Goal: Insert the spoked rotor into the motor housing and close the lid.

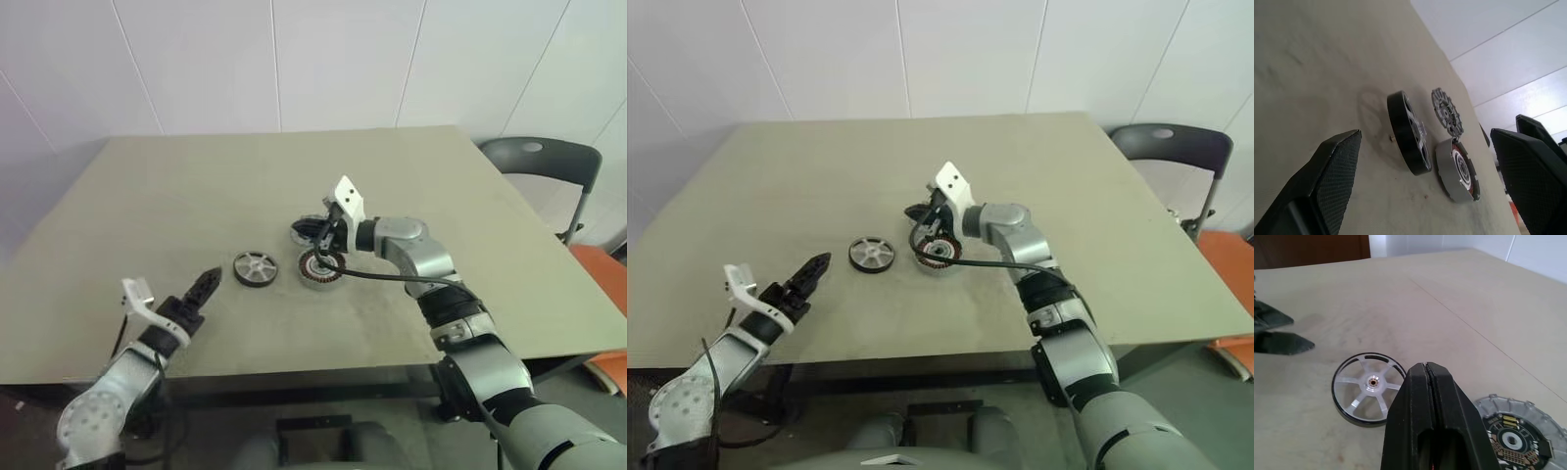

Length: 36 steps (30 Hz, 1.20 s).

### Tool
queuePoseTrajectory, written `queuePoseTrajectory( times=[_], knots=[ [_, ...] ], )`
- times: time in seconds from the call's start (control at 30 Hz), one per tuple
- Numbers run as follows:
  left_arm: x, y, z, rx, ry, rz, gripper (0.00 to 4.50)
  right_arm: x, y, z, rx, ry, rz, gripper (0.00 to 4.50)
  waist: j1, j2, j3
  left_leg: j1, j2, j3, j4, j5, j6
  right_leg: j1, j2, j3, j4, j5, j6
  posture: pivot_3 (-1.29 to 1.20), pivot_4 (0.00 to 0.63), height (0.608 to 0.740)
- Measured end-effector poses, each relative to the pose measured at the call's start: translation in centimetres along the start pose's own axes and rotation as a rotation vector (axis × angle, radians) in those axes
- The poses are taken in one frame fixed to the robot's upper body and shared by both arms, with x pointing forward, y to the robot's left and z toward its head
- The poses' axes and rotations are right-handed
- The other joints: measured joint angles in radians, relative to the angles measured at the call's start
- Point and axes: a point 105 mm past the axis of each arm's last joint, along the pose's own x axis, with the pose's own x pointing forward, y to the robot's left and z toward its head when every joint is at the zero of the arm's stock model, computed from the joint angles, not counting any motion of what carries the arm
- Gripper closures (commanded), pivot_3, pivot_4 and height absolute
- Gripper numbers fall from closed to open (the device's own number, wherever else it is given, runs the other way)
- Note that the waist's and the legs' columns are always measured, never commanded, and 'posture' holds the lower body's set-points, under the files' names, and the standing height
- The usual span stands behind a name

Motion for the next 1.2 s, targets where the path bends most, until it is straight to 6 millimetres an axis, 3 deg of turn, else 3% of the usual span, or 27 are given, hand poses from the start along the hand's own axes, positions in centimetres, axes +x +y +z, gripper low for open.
queuePoseTrajectory(
  times=[0.7, 0.97, 1.07, 1.2],
  knots=[
    [4.1, 0.5, -1.0, -0.058, 0.095, -0.013, 0.0, -0.4, -0.1, -0.2, 0.003, -0.002, -0.039, 4.48, 0.004, 0.0, 0.0, 0.007, -0.002, 0.003, 0.0, 0.001, 0.0, 0.005, 0.002, 0.003, 0.0, -0.001, -0.002, 0.0, 0.0, 0.74],
    [4.2, 0.6, -1.4, -0.063, 0.119, -0.017, 0.0, -0.3, -0.1, -0.2, 0.005, -0.002, -0.044, 4.48, 0.005, 0.0, 0.0, 0.007, -0.002, 0.003, -0.001, 0.001, 0.0, 0.005, 0.002, 0.003, 0.0, -0.001, -0.002, 0.0, 0.0, 0.74],
    [4.2, 0.7, -1.3, -0.064, 0.116, -0.012, 0.6, -0.3, -0.1, -0.2, 0.008, -0.006, -0.045, 4.5, 0.006, 0.0, 0.0, 0.007, -0.002, 0.003, -0.001, 0.001, 0.0, 0.005, 0.002, 0.003, 0.001, -0.001, -0.002, 0.0, 0.0, 0.74],
    [4.2, 1.1, -1.4, -0.065, 0.119, 0.005, 1.92, -0.3, -0.2, -0.2, 0.008, -0.006, -0.049, 4.5, 0.007, 0.0, 0.0, 0.007, -0.002, 0.003, -0.001, 0.001, 0.0, 0.005, 0.002, 0.003, 0.001, -0.001, -0.002, 0.0, 0.0, 0.74]
  ],
)
